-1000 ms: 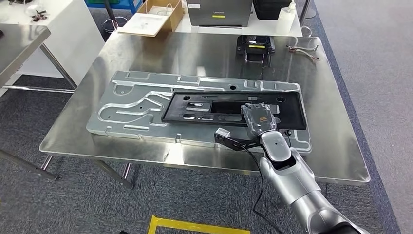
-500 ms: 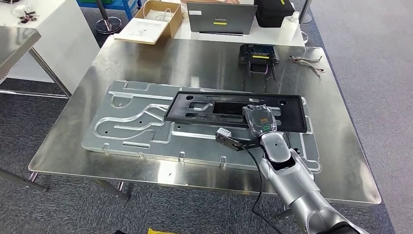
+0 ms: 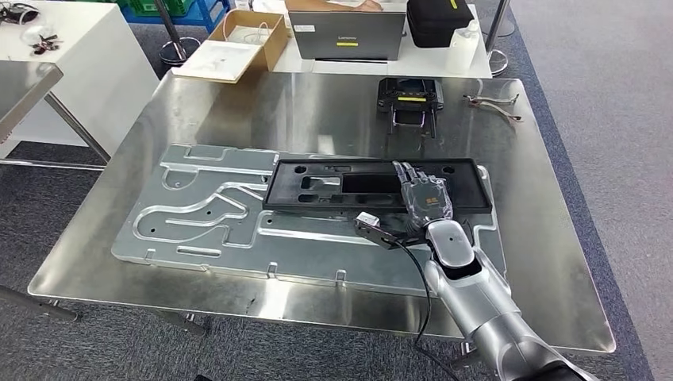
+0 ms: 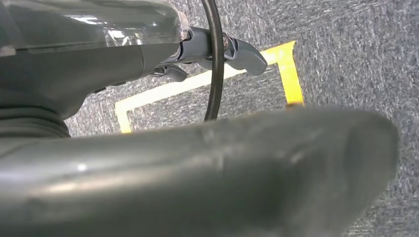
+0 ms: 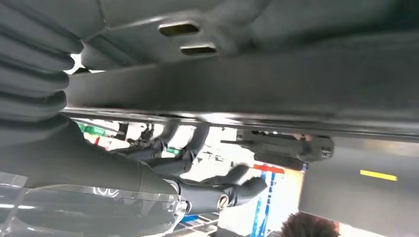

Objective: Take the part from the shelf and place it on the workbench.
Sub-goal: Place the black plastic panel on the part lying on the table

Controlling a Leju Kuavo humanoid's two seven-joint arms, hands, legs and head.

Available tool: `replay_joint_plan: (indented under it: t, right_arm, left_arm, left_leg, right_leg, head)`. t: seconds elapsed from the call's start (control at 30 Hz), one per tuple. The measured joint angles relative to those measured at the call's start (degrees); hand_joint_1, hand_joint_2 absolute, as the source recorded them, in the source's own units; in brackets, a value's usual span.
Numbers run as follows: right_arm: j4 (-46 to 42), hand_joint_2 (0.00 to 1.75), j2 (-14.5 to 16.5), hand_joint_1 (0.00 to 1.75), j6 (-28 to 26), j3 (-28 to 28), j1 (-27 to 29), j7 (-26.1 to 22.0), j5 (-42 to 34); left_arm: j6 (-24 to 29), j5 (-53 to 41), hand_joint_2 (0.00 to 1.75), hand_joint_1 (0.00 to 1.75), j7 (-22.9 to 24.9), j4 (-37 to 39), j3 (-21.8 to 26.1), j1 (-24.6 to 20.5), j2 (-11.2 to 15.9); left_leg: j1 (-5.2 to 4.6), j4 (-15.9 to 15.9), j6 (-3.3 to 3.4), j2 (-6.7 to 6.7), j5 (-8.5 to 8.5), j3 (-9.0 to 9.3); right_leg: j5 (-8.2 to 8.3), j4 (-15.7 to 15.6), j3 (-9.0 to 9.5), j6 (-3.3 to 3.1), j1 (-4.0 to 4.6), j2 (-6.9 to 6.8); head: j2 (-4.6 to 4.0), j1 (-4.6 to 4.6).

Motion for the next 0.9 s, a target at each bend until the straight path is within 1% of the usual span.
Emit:
replay_joint_plan:
  t: [0.03,0.07,0.1,0.13,0.17,0.2,0.23,0.27,0.33,0.37,0.4,0.47,0.5,0.53,0.57,0.6,0.63,0.67,0.7,0.73,0.77,0.8,0.83,0.87,0.9]
  right_arm:
    - [0.16,0.00,0.01,0.00,-0.04,-0.11,0.03,-0.01,-0.04]
    - [0.32,0.00,0.03,0.00,-0.10,-0.22,0.04,-0.03,-0.09]
    - [0.45,0.00,0.06,0.00,-0.15,-0.30,0.03,-0.06,-0.14]
    - [0.55,0.00,0.08,0.00,-0.20,-0.37,0.04,-0.09,-0.18]
    - [0.64,0.00,0.10,0.00,-0.27,-0.43,0.01,-0.12,-0.20]
    - [0.74,0.00,0.10,0.00,-0.34,-0.51,0.00,-0.14,-0.24]
    - [0.85,0.00,0.12,0.00,-0.40,-0.58,0.05,-0.15,-0.28]
    - [0.96,0.00,0.16,0.00,-0.48,-0.63,0.12,-0.18,-0.31]
    - [1.08,0.00,0.26,0.00,-0.63,-0.73,0.33,-0.25,-0.35]
    - [1.14,0.00,0.30,0.00,-0.73,-0.85,0.33,-0.29,-0.36]
    - [1.22,0.00,0.30,0.00,-0.83,-0.99,0.33,-0.31,-0.36]
    - [1.55,0.00,0.30,0.00,-0.96,-1.33,0.51,-0.40,-0.37]
    - [1.75,0.00,0.31,0.00,-0.99,-1.42,0.72,-0.46,-0.37]
    - [1.98,0.00,0.31,0.00,-0.99,-1.49,0.93,-0.53,-0.37]
    - [2.17,0.00,0.32,0.00,-1.02,-1.53,1.07,-0.58,-0.37]
    - [2.34,0.00,0.32,0.00,-1.05,-1.56,1.12,-0.61,-0.37]
    - [2.50,0.00,0.32,0.00,-1.11,-1.59,1.08,-0.62,-0.37]
    - [2.63,0.00,0.34,0.00,-1.19,-1.63,1.00,-0.65,-0.37]
    - [2.74,0.00,0.41,0.00,-1.27,-1.66,0.93,-0.68,-0.36]
    - [2.85,0.00,0.48,0.00,-1.35,-1.68,0.89,-0.72,-0.35]
    - [2.97,0.00,0.55,0.00,-1.41,-1.69,0.88,-0.76,-0.34]
    - [3.09,0.00,0.61,0.00,-1.47,-1.70,0.88,-0.81,-0.33]
    - [3.21,0.00,0.67,0.00,-1.52,-1.72,0.85,-0.86,-0.33]
    - [3.33,0.00,0.75,0.00,-1.57,-1.72,0.81,-0.91,-0.32]
    - [3.42,0.00,0.86,0.00,-1.61,-1.72,0.78,-0.98,-0.31]
  left_arm:
    - [-0.18,0.09,0.00,0.00,0.00,-0.04,0.01,0.10,0.00]
    - [-0.34,0.19,0.00,0.00,0.00,-0.06,0.01,0.21,0.00]
    - [-0.49,0.28,0.00,0.00,0.00,-0.10,0.02,0.29,0.00]
    - [-0.57,0.36,0.00,0.00,0.00,-0.17,0.04,0.33,0.05]
    - [-0.61,0.39,0.00,0.00,-0.01,-0.25,0.05,0.32,0.12]
    - [-0.62,0.40,0.00,0.00,-0.02,-0.33,0.06,0.28,0.19]
    - [-0.63,0.40,0.00,0.00,-0.03,-0.41,0.07,0.29,0.27]
    - [-0.63,0.41,0.00,0.00,-0.03,-0.49,0.08,0.34,0.30]
    - [-0.66,0.45,0.00,0.00,-0.01,-0.60,0.09,0.54,0.33]
    - [-0.70,0.50,0.00,0.00,-0.01,-0.63,0.10,0.57,0.33]
    - [-0.79,0.56,0.00,0.00,-0.01,-0.63,0.11,0.55,0.32]
    - [-1.08,0.78,0.00,0.00,-0.02,-0.65,0.14,0.52,0.30]
    - [-1.25,0.89,0.00,0.00,-0.02,-0.65,0.15,0.54,0.27]
    - [-1.39,0.99,0.00,0.00,-0.02,-0.65,0.17,0.57,0.25]
    - [-1.49,1.04,0.00,0.00,-0.02,-0.65,0.18,0.60,0.21]
    - [-1.57,1.07,0.00,0.00,-0.04,-0.65,0.19,0.62,0.16]
    - [-1.61,1.11,0.00,0.00,-0.08,-0.65,0.20,0.63,0.11]
    - [-1.64,1.16,0.00,0.00,-0.13,-0.66,0.20,0.63,0.07]
    - [-1.66,1.21,0.00,0.00,-0.22,-0.66,0.21,0.63,0.04]
    - [-1.67,1.30,0.00,0.00,-0.30,-0.67,0.23,0.65,0.04]
    - [-1.67,1.36,0.00,0.00,-0.37,-0.67,0.25,0.69,0.03]
    - [-1.68,1.40,0.00,0.00,-0.42,-0.67,0.27,0.79,0.01]
    - [-1.69,1.43,0.00,0.00,-0.43,-0.67,0.30,0.90,-0.01]
    - [-1.71,1.43,0.00,0.00,-0.44,-0.67,0.33,1.02,-0.05]
    - [-1.73,1.43,0.00,0.00,-0.44,-0.67,0.35,1.12,-0.08]
  left_leg:
    - [-0.03,1.07,0.17,0.00,0.06,-0.88]
    - [-0.11,-0.15,0.51,0.00,1.28,-0.65]
    - [-0.26,-3.50,1.04,-0.01,3.49,0.65]
    - [-0.52,-7.74,1.78,0.03,5.77,2.39]
    - [-0.79,-11.47,2.51,0.10,7.24,3.89]
    - [-1.09,-14.03,3.02,0.16,8.06,4.99]
    - [-1.37,-15.23,3.40,0.20,8.26,5.42]
    - [-1.54,-15.60,3.55,0.18,8.25,5.55]
    - [-1.28,-16.75,3.71,0.22,9.41,6.09]
    - [-1.03,-17.33,3.77,0.29,9.86,6.36]
    - [-0.76,-17.83,3.76,0.38,10.29,6.55]
    - [-0.67,-17.86,3.78,0.44,10.46,6.36]
    - [-0.62,-17.68,3.76,0.45,10.47,6.14]
    - [-0.55,-17.42,3.71,0.45,10.47,5.87]
    - [-0.44,-17.06,3.62,0.45,10.44,5.55]
    - [-0.30,-16.59,3.45,0.42,10.36,5.19]
    - [-0.17,-16.03,3.18,0.38,10.24,4.81]
    - [-0.15,-15.46,2.79,0.30,10.12,4.40]
    - [-0.17,-15.00,2.37,0.21,10.07,4.06]
    - [-0.23,-14.71,1.94,0.14,10.12,3.80]
    - [-0.25,-14.65,1.49,0.07,10.30,3.65]
    - [-0.19,-14.69,1.09,0.01,10.52,3.54]
    - [-0.08,-14.52,0.71,-0.02,10.31,3.36]
    - [0.03,-13.68,0.36,-0.03,9.30,2.96]
    - [0.09,-11.80,0.08,-0.03,7.46,2.24]
  right_leg:
    - [-0.12,0.04,0.11,-0.15,0.21,0.05]
    - [-0.23,0.06,0.28,-0.27,0.45,0.12]
    - [-0.36,0.06,0.53,-0.37,0.70,0.18]
    - [-0.48,0.02,0.75,-0.43,0.84,0.21]
    - [-0.55,-0.02,0.88,-0.39,0.98,0.23]
    - [-0.57,-0.06,0.85,-0.24,0.96,0.22]
    - [-0.56,-0.11,0.75,-0.01,0.82,0.20]
    - [-0.50,-0.21,0.70,0.32,0.72,0.19]
    - [-0.81,-0.09,0.71,1.03,0.67,0.18]
    - [-1.69,0.78,0.44,1.36,0.72,0.19]
    - [-3.24,2.81,-0.33,1.67,0.71,0.20]
    - [-7.27,9.67,-3.22,2.24,0.29,0.19]
    - [-8.61,12.91,-4.64,2.56,0.01,0.17]
    - [-8.92,14.59,-5.35,2.89,-0.28,0.14]
    - [-8.11,14.08,-4.97,3.19,-0.57,0.08]
    - [-6.43,11.38,-3.47,3.46,-0.85,0.01]
    - [-4.81,7.49,-1.45,3.67,-1.10,-0.04]
    - [-3.50,4.21,0.26,3.70,-1.11,0.02]
    - [-2.74,2.00,1.32,3.51,-1.10,0.11]
    - [-2.51,1.16,1.60,3.17,-0.98,0.23]
    - [-2.25,1.34,1.40,2.73,-0.77,0.33]
    - [-1.94,1.28,1.20,2.20,-0.80,0.33]
    - [-1.54,1.13,0.99,1.71,-0.81,0.27]
    - [-1.08,0.97,0.69,1.19,-0.86,0.20]
    - [-0.57,0.81,0.28,0.74,-0.94,0.13]
  head:
    - [0.00,0.00]
    - [0.00,0.00]
    - [0.00,0.00]
    - [0.00,0.01]
    - [0.00,0.01]
    - [0.00,0.01]
    - [0.00,0.01]
    - [0.00,0.01]
    - [0.00,0.01]
    - [0.00,0.02]
    - [0.00,0.02]
    - [0.00,0.01]
    - [0.00,0.01]
    - [0.00,0.01]
    - [0.00,0.01]
    - [0.00,0.01]
    - [0.00,0.02]
    - [0.00,0.01]
    - [0.00,0.01]
    - [0.00,0.01]
    - [0.00,0.01]
    - [0.00,0.01]
    - [0.00,0.01]
    - [0.00,0.01]
    - [0.00,0.00]
